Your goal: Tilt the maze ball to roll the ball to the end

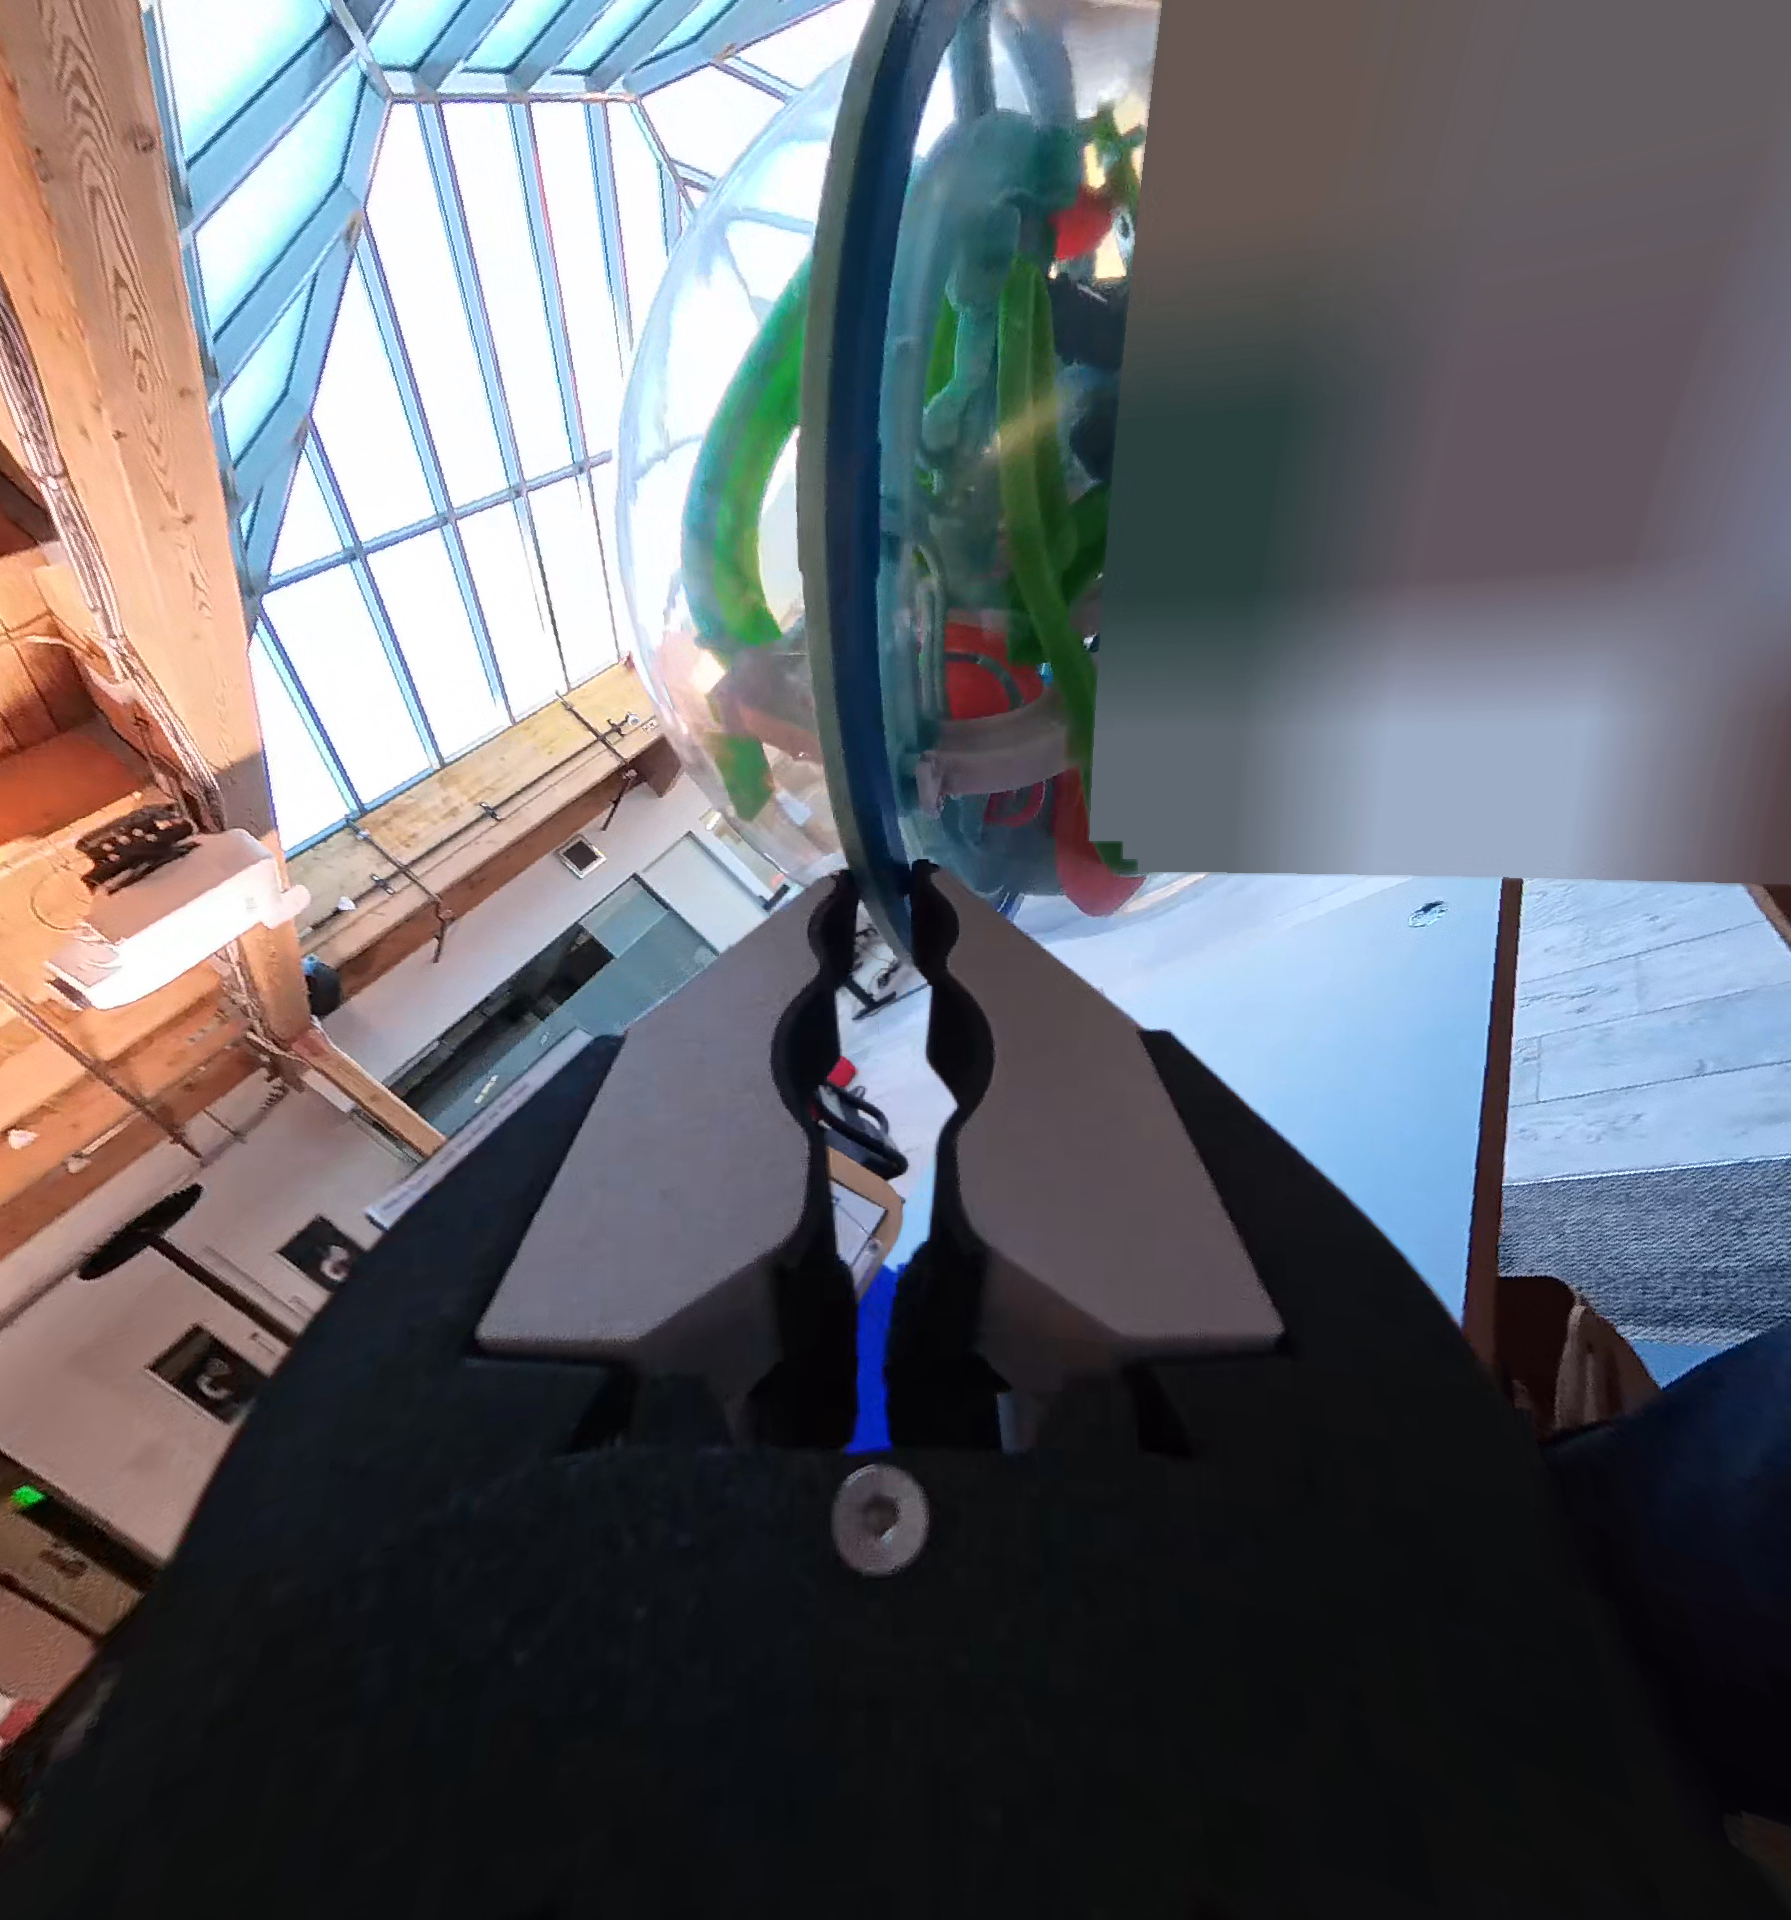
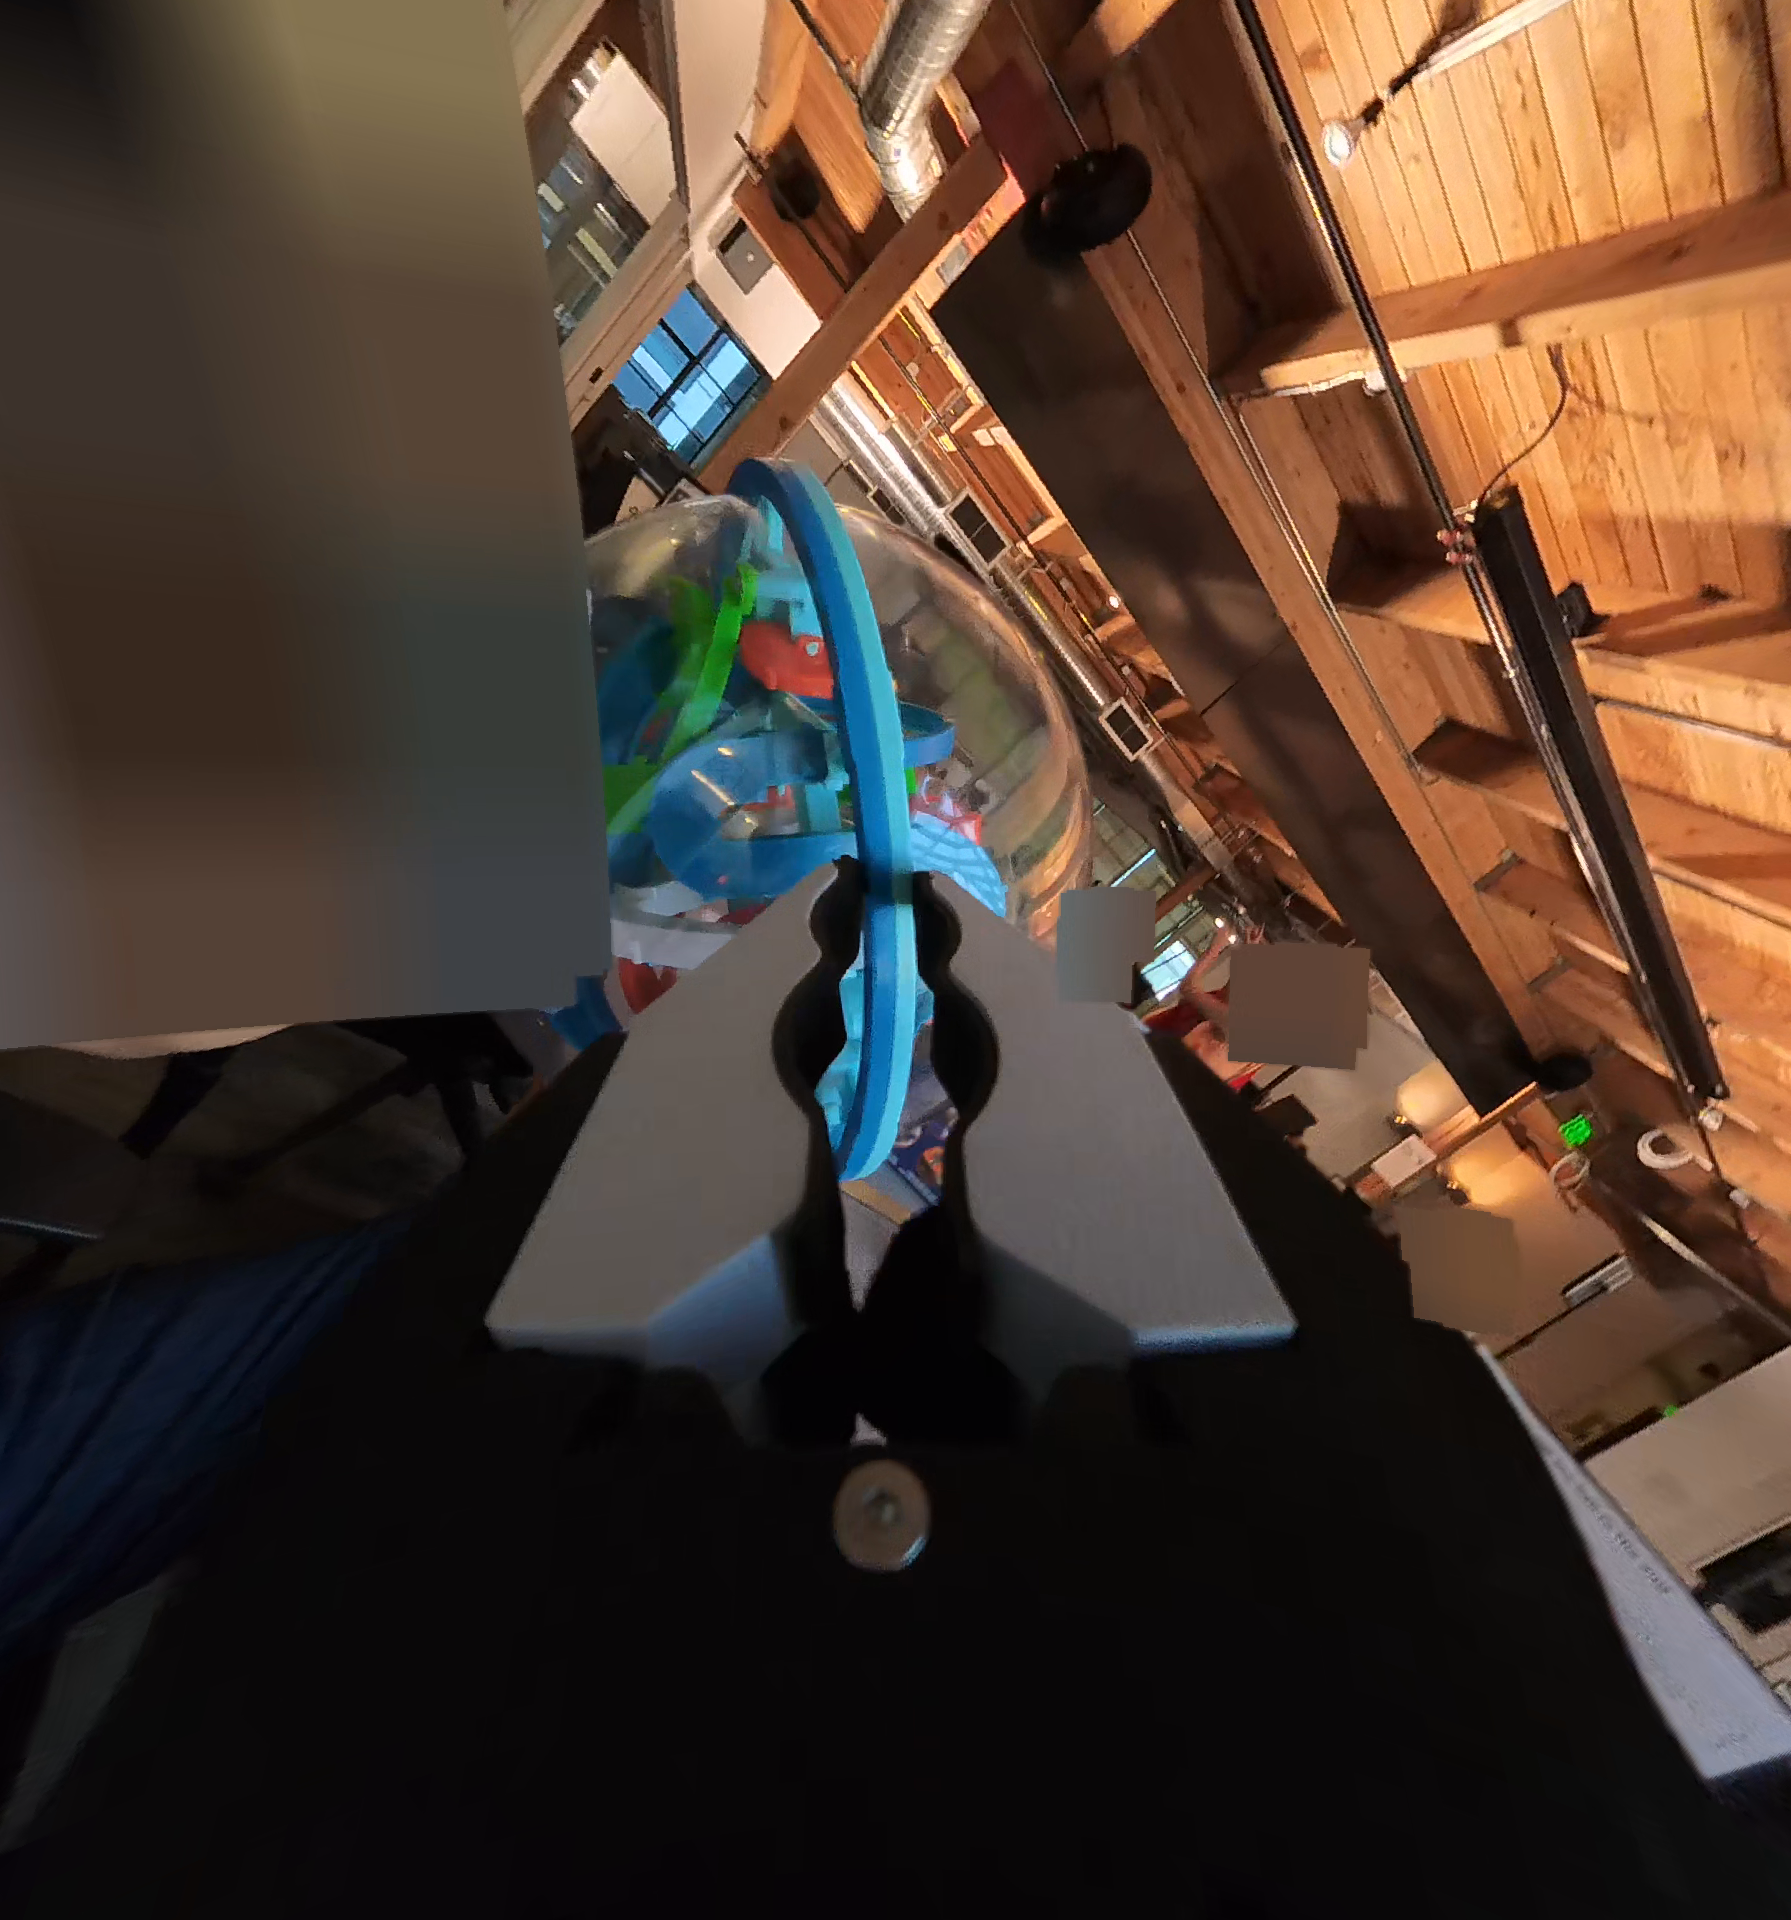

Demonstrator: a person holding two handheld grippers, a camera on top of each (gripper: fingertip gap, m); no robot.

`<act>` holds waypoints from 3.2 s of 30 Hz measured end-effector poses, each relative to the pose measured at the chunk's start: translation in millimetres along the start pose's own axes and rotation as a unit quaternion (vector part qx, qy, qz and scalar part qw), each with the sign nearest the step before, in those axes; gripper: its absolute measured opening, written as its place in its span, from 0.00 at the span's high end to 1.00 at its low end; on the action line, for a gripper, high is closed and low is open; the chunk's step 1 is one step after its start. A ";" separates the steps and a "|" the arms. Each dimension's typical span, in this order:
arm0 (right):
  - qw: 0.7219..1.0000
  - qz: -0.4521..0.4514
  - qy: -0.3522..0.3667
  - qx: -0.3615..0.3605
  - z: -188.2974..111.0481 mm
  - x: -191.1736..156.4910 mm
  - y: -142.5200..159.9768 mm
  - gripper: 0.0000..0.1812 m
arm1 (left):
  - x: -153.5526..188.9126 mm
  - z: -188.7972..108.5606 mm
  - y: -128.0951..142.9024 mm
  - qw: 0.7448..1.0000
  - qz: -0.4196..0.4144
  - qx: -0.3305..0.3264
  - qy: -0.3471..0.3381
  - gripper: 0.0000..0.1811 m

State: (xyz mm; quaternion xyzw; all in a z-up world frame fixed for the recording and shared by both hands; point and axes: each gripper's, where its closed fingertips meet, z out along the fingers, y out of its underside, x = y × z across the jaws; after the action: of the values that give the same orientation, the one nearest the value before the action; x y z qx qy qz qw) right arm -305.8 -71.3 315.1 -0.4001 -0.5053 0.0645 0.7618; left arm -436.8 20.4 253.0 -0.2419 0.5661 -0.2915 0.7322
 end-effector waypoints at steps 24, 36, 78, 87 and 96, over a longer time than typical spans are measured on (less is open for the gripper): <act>0.962 0.261 0.060 -0.046 0.6 -0.3 158.2 0.95 | 36.0 22.1 161.9 0.954 -0.293 -0.007 0.056 0.96; 0.945 0.317 0.068 -0.051 -9.5 -7.2 200.5 0.95 | 40.7 19.5 175.5 0.947 -0.315 -0.016 0.054 0.96; 0.969 0.235 0.080 0.021 -21.9 -20.8 163.6 0.95 | 50.3 15.5 134.9 0.967 -0.245 0.005 0.063 0.96; 0.973 0.217 0.073 0.030 -21.8 -25.9 153.9 0.95 | 51.0 11.6 126.8 0.969 -0.237 0.019 0.066 0.96; 0.969 0.233 0.081 0.017 -22.1 -22.1 163.0 0.95 | 49.0 11.2 126.1 0.969 -0.239 0.015 0.065 0.96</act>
State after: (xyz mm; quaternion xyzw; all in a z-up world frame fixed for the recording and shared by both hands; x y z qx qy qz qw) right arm -248.4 15.0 185.5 -0.4975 -0.3336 0.2166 0.7709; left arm -397.4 76.3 135.7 -0.3395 0.5335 -0.4820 0.6065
